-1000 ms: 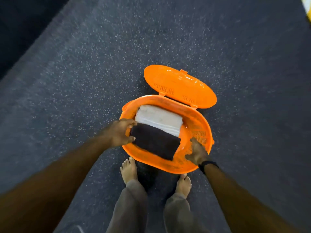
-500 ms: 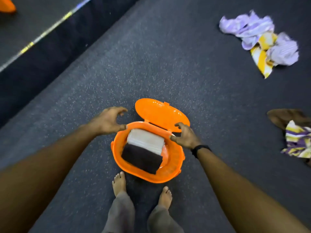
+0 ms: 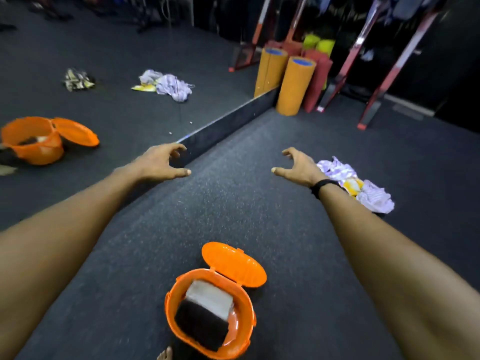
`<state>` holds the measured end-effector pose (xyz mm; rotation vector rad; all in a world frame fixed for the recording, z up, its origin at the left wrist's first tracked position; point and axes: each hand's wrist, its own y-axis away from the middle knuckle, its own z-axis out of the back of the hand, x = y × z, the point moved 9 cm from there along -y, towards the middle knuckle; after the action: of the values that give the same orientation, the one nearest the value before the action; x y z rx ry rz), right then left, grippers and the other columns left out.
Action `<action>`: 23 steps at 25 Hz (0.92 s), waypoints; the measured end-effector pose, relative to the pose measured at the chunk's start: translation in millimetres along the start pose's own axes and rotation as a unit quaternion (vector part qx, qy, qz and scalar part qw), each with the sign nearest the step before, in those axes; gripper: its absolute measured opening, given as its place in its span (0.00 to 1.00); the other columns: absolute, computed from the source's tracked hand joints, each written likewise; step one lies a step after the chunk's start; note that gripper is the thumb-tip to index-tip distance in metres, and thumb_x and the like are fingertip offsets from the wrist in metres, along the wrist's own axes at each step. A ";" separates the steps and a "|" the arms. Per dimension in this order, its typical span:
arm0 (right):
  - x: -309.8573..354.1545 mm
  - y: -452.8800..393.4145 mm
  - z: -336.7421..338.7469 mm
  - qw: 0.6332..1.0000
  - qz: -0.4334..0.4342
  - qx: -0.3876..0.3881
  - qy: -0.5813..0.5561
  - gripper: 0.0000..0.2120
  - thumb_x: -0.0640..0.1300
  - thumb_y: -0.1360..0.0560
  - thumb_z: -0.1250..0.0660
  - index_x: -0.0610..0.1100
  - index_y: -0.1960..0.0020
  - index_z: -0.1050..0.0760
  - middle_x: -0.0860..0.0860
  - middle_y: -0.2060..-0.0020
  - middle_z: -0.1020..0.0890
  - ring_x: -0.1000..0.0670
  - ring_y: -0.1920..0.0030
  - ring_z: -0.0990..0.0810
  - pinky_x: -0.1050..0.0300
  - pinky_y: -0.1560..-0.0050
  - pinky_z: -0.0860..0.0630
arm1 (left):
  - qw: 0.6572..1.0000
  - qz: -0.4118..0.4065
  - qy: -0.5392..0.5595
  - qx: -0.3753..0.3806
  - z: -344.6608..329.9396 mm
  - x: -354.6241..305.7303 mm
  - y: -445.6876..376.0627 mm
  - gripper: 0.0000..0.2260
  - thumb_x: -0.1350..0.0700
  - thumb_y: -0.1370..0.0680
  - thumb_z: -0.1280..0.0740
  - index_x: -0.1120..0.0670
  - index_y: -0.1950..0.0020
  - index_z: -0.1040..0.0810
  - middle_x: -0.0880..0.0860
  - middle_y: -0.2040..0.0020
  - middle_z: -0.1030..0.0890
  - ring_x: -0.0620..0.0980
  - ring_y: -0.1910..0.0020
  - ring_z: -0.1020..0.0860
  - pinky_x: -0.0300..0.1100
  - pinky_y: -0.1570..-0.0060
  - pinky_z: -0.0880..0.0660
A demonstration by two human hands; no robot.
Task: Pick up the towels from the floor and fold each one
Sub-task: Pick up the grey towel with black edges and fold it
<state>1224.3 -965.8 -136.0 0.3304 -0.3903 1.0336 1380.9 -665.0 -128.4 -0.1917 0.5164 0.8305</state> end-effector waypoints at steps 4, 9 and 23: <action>73.2 10.6 50.9 0.997 0.071 0.010 0.026 0.35 0.59 0.29 0.29 0.45 0.29 0.36 0.44 0.32 0.29 0.43 0.33 0.29 0.44 0.35 0.30 | 0.998 0.018 0.002 -0.058 69.3 -13.4 48.0 0.32 0.45 0.31 0.25 0.53 0.31 0.30 0.56 0.37 0.23 0.54 0.38 0.24 0.46 0.36 0.29; 211.3 16.5 64.5 0.980 0.195 0.016 0.036 0.36 0.61 0.31 0.29 0.46 0.29 0.35 0.44 0.32 0.28 0.44 0.33 0.29 0.45 0.34 0.31 | 0.984 0.100 0.000 -0.146 164.0 21.5 140.4 0.33 0.45 0.31 0.25 0.53 0.30 0.31 0.55 0.37 0.23 0.53 0.39 0.24 0.43 0.41 0.31; 652.1 291.9 -19.3 0.831 0.532 0.154 -0.048 0.38 0.60 0.29 0.29 0.45 0.27 0.37 0.45 0.29 0.32 0.46 0.30 0.33 0.51 0.33 0.34 | 0.834 0.385 -0.057 -0.392 356.8 108.3 672.7 0.31 0.44 0.31 0.25 0.51 0.31 0.29 0.55 0.35 0.24 0.52 0.37 0.26 0.44 0.37 0.33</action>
<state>1267.7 -322.2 172.0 0.4637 -0.5086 2.2047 1069.4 -18.2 147.6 -0.7158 0.0850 1.8224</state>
